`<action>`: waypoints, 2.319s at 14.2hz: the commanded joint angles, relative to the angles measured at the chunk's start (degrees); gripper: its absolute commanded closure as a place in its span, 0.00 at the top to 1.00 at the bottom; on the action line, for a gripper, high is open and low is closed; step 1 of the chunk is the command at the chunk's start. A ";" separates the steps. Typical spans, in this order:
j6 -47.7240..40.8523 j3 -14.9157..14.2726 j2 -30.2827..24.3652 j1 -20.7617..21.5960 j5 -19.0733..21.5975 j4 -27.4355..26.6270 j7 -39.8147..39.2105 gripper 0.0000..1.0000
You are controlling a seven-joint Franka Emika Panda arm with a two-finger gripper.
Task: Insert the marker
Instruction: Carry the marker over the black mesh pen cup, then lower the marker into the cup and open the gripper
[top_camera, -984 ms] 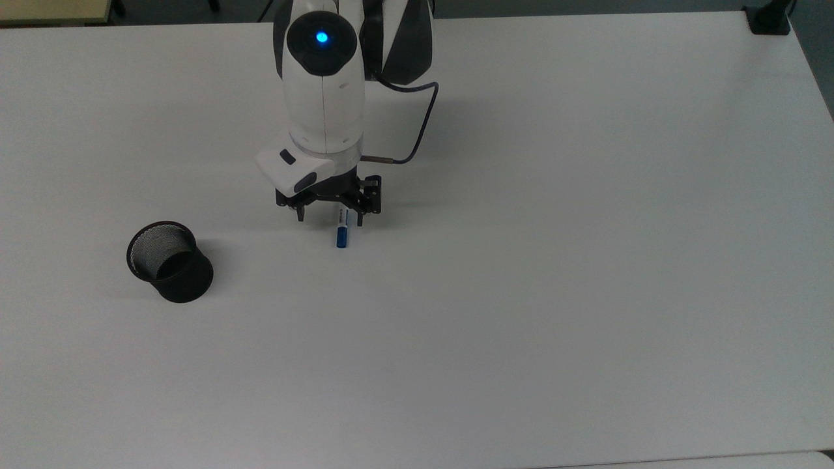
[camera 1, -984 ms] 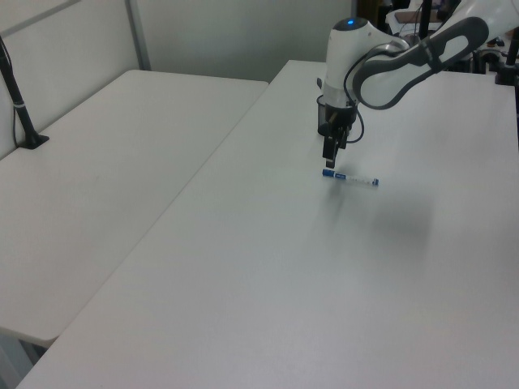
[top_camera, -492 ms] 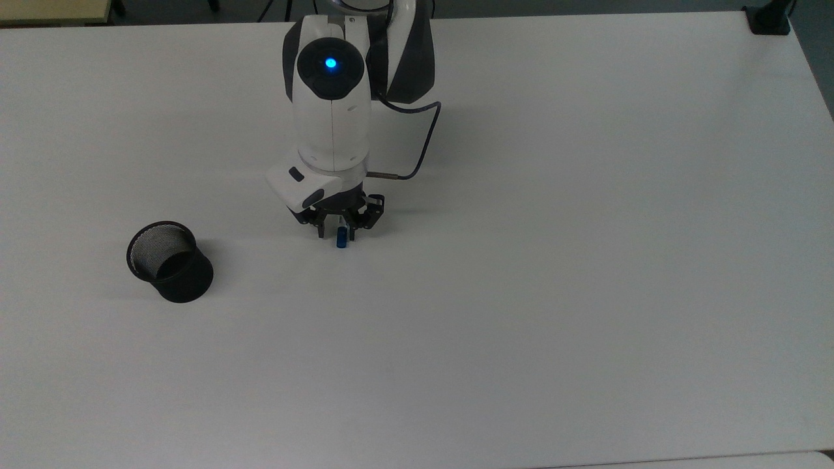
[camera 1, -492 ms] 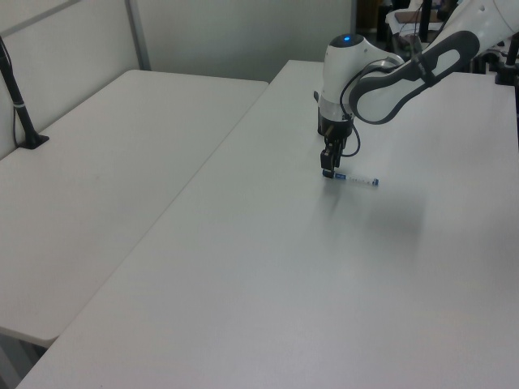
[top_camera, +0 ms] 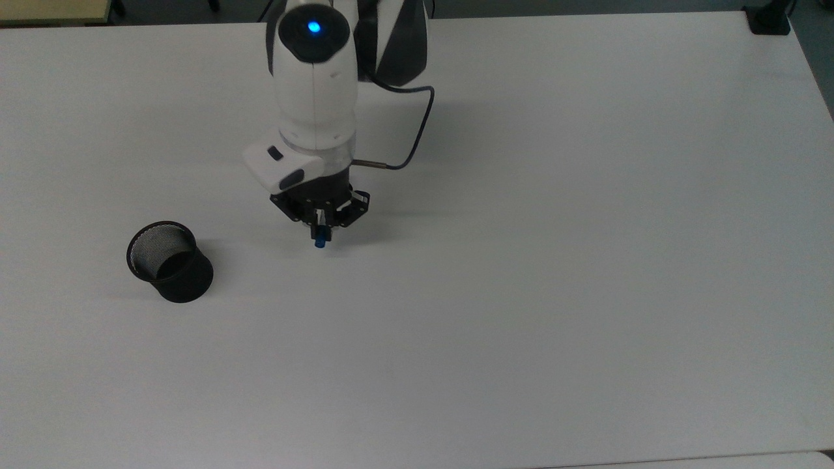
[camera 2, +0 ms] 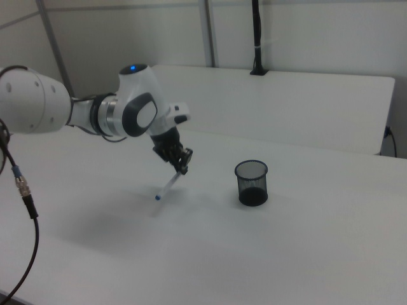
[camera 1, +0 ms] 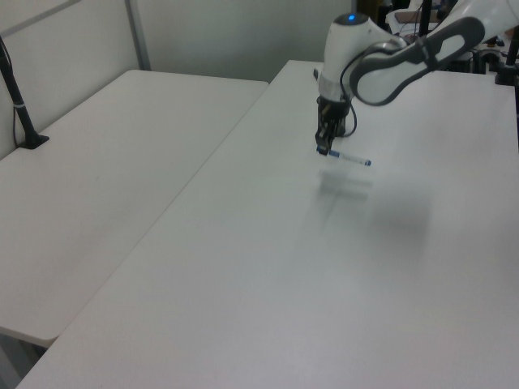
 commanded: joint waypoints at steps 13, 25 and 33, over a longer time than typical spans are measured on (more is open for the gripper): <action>35.49 -0.26 0.16 -15.45 1.83 3.12 -1.95 0.00; 45.95 -0.17 5.01 -16.07 1.13 1.12 -5.10 0.00; 51.40 -0.17 4.92 -15.89 0.95 -4.07 -10.57 0.48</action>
